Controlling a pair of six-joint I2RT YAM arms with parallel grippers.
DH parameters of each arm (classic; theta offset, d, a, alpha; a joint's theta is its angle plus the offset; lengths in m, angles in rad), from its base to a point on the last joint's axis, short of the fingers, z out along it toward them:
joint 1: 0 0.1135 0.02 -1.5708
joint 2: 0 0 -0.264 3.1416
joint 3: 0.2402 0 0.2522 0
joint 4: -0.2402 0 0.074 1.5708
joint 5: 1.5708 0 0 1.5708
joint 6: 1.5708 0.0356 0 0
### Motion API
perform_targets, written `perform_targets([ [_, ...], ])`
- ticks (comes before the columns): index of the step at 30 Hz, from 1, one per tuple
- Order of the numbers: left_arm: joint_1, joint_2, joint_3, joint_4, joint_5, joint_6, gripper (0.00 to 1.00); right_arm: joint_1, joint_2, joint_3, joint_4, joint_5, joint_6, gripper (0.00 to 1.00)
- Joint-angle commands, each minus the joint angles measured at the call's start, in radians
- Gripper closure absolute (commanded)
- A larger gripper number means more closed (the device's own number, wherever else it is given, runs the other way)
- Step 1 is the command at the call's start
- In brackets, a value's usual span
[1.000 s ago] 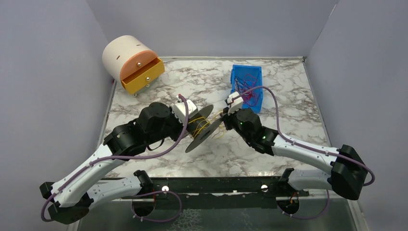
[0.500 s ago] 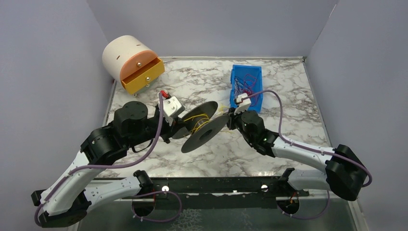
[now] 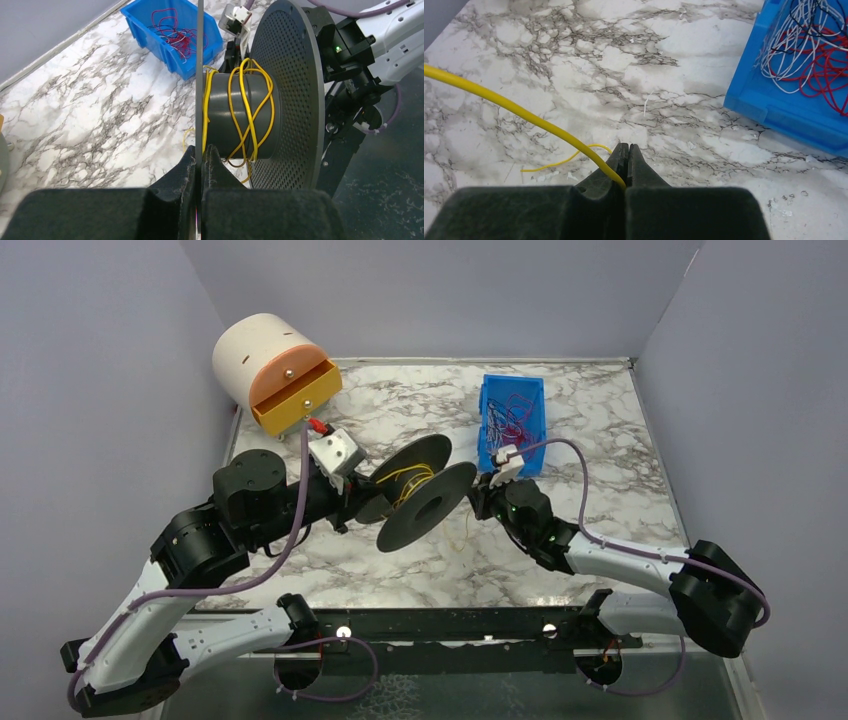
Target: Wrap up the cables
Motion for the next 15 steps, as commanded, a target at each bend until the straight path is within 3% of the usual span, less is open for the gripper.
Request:
perform_targets([
  [1,-0.003,-0.020,0.044,0.139,-0.085,-0.056,1.00,-0.005,-0.008,-0.036,0.094,-0.085,0.029,0.99],
  [15,-0.003,0.004,0.020,0.355,-0.360,-0.172,1.00,0.008,0.154,-0.093,0.233,-0.366,0.170,0.99],
])
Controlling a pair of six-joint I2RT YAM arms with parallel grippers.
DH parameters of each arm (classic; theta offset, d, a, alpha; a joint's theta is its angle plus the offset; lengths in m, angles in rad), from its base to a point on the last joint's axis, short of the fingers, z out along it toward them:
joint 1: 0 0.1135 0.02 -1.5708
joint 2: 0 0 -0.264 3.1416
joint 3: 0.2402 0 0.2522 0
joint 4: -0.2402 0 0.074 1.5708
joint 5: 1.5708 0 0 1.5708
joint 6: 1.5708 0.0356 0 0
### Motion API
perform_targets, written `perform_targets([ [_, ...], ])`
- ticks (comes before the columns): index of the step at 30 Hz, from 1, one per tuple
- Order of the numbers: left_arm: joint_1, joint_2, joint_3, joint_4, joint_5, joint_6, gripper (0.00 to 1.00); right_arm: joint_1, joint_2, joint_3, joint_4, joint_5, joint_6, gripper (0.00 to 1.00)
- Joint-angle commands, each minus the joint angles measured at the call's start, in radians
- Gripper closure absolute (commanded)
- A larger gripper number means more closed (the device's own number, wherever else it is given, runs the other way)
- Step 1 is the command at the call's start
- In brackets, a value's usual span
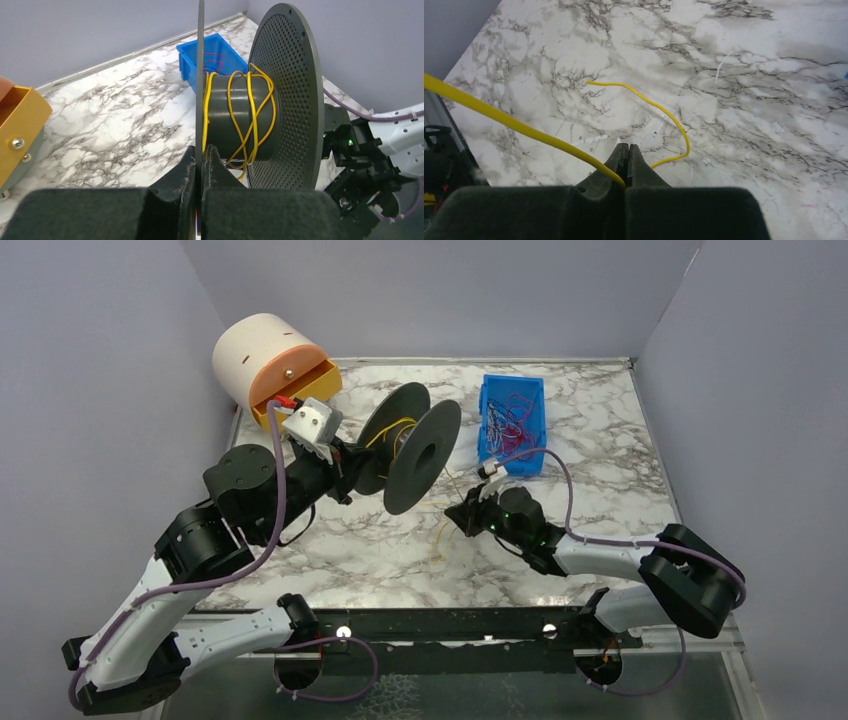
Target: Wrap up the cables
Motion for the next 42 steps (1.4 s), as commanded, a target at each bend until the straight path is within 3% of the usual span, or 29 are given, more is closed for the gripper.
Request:
perform_targets([
  [1,-0.004,0.000,0.011,0.207,-0.137,-0.063,1.00,0.019,0.051,-0.022,0.079,-0.104,0.080,0.99],
  [15,-0.004,0.057,-0.108,0.364,-0.379,-0.125,1.00,0.273,0.132,0.070,-0.020,0.083,0.081,0.99],
  [25,-0.003,0.145,-0.181,0.379,-0.525,-0.083,1.00,0.427,0.082,0.236,-0.225,0.137,0.025,0.99],
  [30,-0.004,0.173,-0.217,0.385,-0.566,-0.063,1.00,0.464,0.043,0.336,-0.350,0.097,0.012,0.99],
  [37,-0.003,0.226,-0.229,0.337,-0.585,-0.038,1.00,0.477,0.034,0.527,-0.657,0.035,0.021,0.99],
  [42,-0.003,0.248,-0.252,0.302,-0.585,-0.023,1.00,0.477,0.008,0.614,-0.808,0.072,0.005,0.99],
])
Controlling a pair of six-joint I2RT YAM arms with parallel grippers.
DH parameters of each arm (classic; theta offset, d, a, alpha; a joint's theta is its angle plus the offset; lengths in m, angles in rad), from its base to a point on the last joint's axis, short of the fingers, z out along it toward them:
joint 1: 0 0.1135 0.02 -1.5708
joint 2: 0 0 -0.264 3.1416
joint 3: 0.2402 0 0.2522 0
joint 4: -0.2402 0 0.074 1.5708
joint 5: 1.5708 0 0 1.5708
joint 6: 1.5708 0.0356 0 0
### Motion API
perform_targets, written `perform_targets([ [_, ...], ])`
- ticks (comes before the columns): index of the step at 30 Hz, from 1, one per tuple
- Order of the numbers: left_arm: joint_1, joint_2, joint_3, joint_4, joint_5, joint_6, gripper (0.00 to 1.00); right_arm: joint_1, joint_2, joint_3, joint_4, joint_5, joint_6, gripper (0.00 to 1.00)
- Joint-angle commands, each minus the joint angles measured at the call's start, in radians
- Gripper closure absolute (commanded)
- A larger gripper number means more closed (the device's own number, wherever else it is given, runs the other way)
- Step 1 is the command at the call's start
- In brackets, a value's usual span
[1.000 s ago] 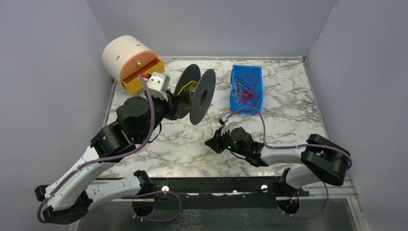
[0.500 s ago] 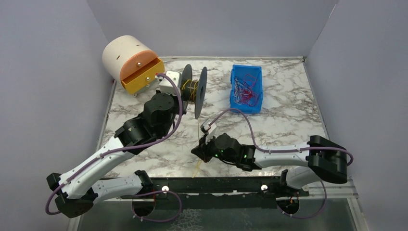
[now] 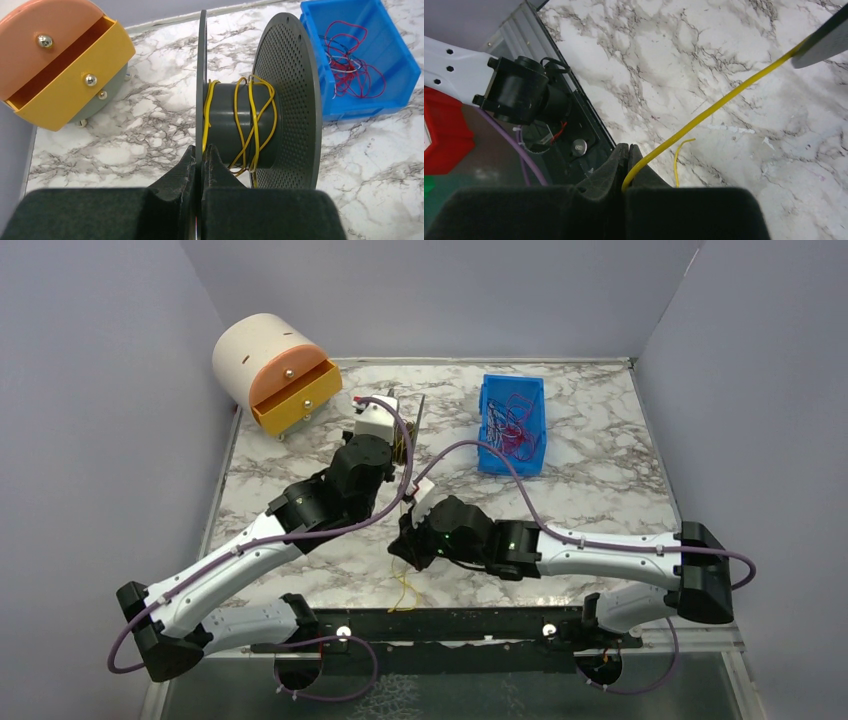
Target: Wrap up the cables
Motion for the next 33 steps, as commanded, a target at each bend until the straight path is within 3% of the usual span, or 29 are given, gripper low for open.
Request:
perform_targets([
  [1,-0.001,0.011,-0.010,0.044,-0.060,0.028,1.00,0.013,-0.049,0.088,-0.225,0.016,-0.027,0.99],
  [13,-0.003,0.015,-0.062,-0.046,-0.007,0.067,1.00,0.012,-0.037,0.281,-0.541,0.341,-0.171,0.99],
  [17,-0.003,0.014,-0.076,-0.062,0.021,0.079,1.00,0.006,-0.060,0.294,-0.535,0.431,-0.257,0.99],
  [33,-0.012,-0.043,-0.177,-0.075,0.187,0.146,1.00,-0.173,-0.048,0.370,-0.406,0.543,-0.498,0.99],
])
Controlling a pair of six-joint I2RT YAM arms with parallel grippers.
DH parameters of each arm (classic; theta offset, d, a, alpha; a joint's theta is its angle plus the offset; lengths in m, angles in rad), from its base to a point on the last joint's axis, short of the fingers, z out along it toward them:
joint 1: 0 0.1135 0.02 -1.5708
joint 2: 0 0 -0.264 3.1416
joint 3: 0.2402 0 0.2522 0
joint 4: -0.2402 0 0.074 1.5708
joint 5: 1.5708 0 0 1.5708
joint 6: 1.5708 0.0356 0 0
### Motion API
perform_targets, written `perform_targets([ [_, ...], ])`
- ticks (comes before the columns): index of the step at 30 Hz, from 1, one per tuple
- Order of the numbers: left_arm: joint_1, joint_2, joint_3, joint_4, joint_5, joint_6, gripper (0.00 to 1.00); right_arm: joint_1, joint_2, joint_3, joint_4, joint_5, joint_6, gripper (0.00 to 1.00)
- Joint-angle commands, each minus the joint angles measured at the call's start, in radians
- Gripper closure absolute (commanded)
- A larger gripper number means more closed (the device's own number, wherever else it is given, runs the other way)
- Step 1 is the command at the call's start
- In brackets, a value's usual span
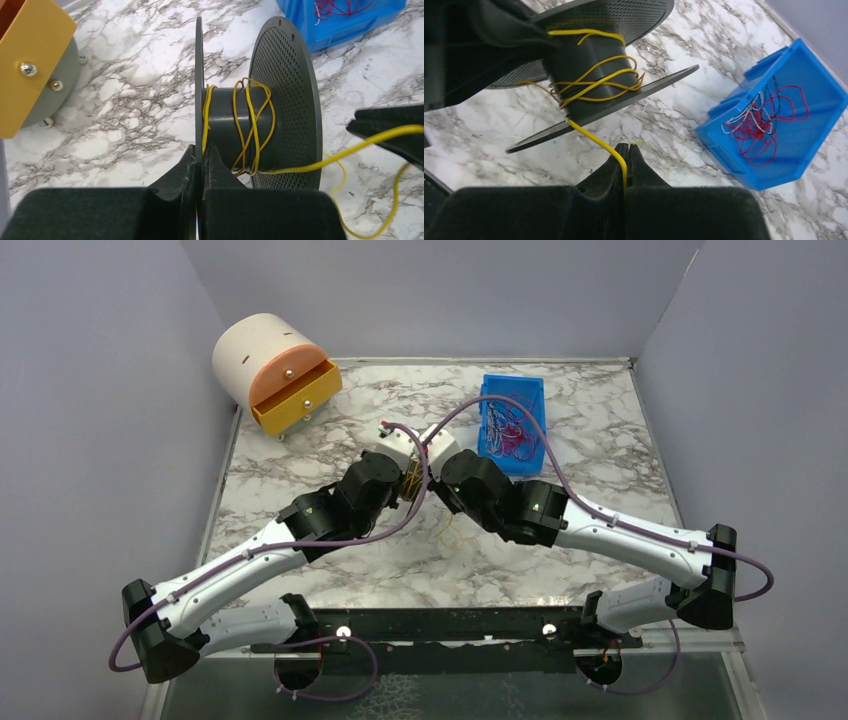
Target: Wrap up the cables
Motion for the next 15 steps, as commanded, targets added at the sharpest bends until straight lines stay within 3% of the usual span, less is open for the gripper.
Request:
perform_targets([
  [1,0.006,-0.033,-0.039,-0.033,0.023,0.071,1.00,-0.057,-0.013,0.066,0.093,0.142,-0.102,0.99],
  [10,0.000,-0.020,-0.069,-0.042,0.035,0.085,1.00,-0.100,0.029,0.084,0.177,0.252,-0.214,0.99],
  [15,0.000,-0.011,-0.074,-0.042,0.032,0.087,1.00,-0.105,0.045,0.077,0.217,0.309,-0.274,0.93],
])
